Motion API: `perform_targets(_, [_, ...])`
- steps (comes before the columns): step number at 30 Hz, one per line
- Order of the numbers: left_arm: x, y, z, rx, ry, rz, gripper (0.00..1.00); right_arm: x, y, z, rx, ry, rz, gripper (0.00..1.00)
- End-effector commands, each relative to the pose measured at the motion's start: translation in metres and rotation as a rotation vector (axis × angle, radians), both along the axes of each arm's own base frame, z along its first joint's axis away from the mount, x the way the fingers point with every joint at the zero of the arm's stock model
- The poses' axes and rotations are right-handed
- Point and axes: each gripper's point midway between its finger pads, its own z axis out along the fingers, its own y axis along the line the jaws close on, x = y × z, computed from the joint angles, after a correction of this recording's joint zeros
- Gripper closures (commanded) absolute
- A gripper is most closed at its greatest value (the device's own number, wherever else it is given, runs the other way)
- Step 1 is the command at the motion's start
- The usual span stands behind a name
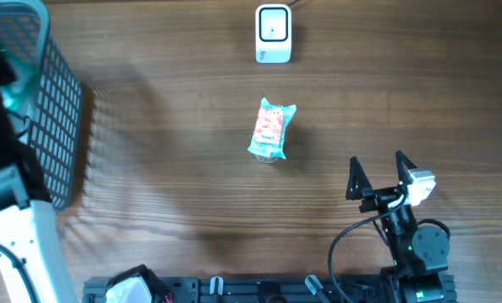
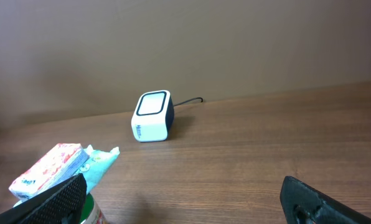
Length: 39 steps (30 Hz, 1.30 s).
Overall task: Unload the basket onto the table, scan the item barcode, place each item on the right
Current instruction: 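Lift the items out and set them on the table left of centre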
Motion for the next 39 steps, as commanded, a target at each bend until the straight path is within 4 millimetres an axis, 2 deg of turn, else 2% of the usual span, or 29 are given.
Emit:
perform_targets(1, [0.004,-0.039,0.000,-0.021,0.019,-0.031,0.96,0.000,-0.001,0.001,0.000,-0.007,-0.002,0.00])
perform_targets(4, [0.014,-0.077,-0.027,-0.041,0.128,-0.120,0.96,0.000,-0.001,0.001,0.000,-0.007,-0.002,0.00])
perform_targets(6, [0.018,-0.106,-0.056,-0.053,0.242,-0.190,0.96,0.000,-0.001,0.001,0.000,-0.007,-0.002,0.00])
perform_targets(9, [0.019,-0.139,-0.096,-0.123,0.382,-0.253,0.96,0.000,-0.001,0.001,0.000,-0.007,-0.002,0.00])
perform_targets(13, [0.014,-0.172,-0.167,-0.248,0.625,-0.278,0.96,0.000,-0.001,0.001,0.000,-0.007,-0.002,0.00])
perform_targets(14, [0.011,-0.181,-0.201,-0.278,0.745,-0.267,0.96,0.000,-0.001,0.001,0.000,-0.007,-0.002,0.00])
perform_targets(17, [0.011,-0.191,-0.254,-0.289,0.901,-0.249,0.96,0.000,-0.001,0.001,0.000,-0.007,-0.002,0.00])
perform_targets(21, [0.011,-0.204,-0.338,-0.264,1.109,-0.234,0.96,0.000,-0.001,0.001,0.000,-0.007,-0.002,0.00])
perform_targets(25, [0.008,-0.212,-0.399,-0.243,1.232,-0.224,0.96,0.000,-0.001,0.001,0.000,-0.007,-0.002,0.00])
perform_targets(27, [0.005,-0.214,-0.418,-0.235,1.280,-0.220,0.96,0.000,-0.001,0.001,0.000,-0.007,-0.002,0.00])
perform_targets(30, [0.000,-0.218,-0.434,-0.232,1.329,-0.224,0.81,0.000,-0.001,0.001,0.000,-0.007,-0.002,0.00])
perform_targets(33, [0.001,-0.220,-0.431,-0.239,1.322,-0.232,0.72,0.000,-0.001,0.001,0.000,-0.007,-0.002,0.00])
perform_targets(35, [0.001,-0.220,-0.427,-0.240,1.312,-0.235,0.76,0.000,-0.001,0.001,0.000,-0.007,-0.002,0.00])
perform_targets(36, [0.001,-0.220,-0.424,-0.241,1.308,-0.237,0.00,0.000,-0.001,0.001,0.000,-0.007,-0.002,0.00])
perform_targets(39, [-0.002,-0.222,-0.411,-0.256,1.295,-0.251,0.00,0.000,-0.001,0.001,0.000,-0.007,-0.002,0.00])
